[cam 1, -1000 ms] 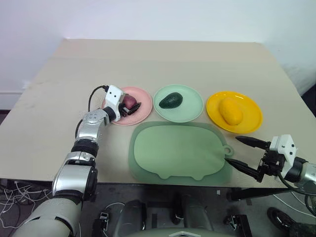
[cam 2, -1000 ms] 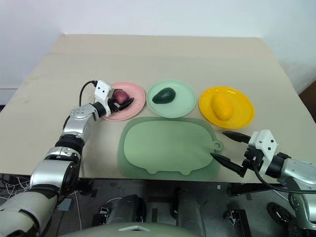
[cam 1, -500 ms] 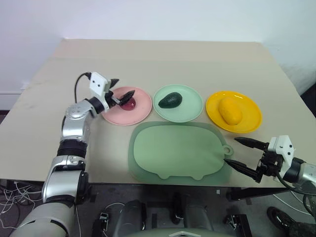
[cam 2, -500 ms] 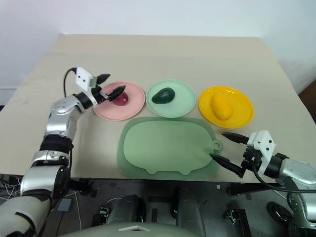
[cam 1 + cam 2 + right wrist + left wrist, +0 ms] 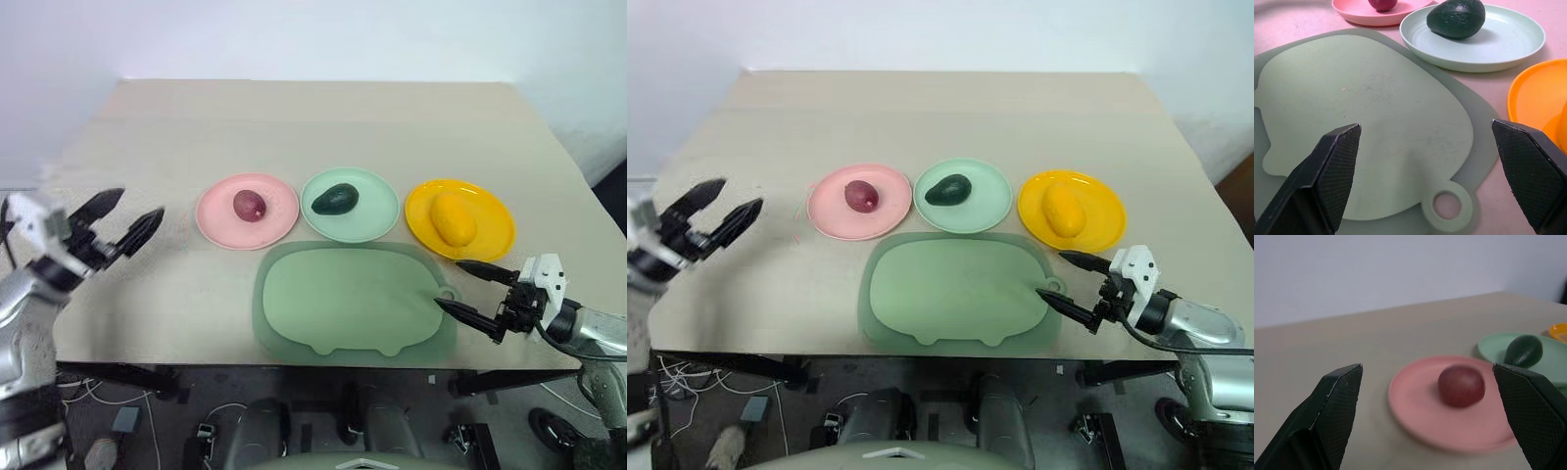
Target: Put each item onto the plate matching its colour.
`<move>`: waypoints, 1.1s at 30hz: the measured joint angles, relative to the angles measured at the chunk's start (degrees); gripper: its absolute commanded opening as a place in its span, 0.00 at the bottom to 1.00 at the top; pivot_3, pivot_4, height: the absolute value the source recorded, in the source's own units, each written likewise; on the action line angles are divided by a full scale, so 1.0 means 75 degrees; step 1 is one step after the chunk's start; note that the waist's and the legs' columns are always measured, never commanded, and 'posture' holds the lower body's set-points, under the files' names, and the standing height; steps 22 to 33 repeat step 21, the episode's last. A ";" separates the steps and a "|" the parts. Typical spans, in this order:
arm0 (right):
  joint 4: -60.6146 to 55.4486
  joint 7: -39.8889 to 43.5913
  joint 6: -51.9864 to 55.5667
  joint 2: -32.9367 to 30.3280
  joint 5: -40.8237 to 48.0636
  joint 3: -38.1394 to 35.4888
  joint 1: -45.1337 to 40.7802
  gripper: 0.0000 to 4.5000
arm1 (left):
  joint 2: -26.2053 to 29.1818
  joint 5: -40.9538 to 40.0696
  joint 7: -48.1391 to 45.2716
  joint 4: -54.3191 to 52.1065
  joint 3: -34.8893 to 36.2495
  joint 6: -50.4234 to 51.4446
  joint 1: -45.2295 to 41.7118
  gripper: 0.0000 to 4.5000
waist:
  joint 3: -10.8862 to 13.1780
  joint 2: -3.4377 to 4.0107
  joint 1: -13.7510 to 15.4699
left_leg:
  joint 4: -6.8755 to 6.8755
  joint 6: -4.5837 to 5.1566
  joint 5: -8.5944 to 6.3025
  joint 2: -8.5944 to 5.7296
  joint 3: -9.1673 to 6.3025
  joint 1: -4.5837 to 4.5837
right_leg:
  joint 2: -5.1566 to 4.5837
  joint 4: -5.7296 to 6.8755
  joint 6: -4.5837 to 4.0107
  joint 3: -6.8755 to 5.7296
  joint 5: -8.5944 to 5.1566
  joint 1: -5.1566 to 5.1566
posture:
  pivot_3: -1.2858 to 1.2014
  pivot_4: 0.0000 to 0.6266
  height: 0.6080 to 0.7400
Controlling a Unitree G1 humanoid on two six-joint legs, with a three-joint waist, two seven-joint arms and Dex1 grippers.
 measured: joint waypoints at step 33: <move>0.1003 0.0372 -0.1054 -0.0192 -0.0029 -0.0579 0.0543 1.00 | -0.0022 0.0408 -0.2419 0.2447 -0.0446 -0.2581 -0.0010 0.99 | -0.0003 0.0005 -0.0019 | -0.0004 0.0001 -0.0002 0.0001 0.0001 -0.0009 | -0.0003 -0.0002 -0.0001 -0.0005 -0.0001 -0.0010 | 0.52 0.24 0.98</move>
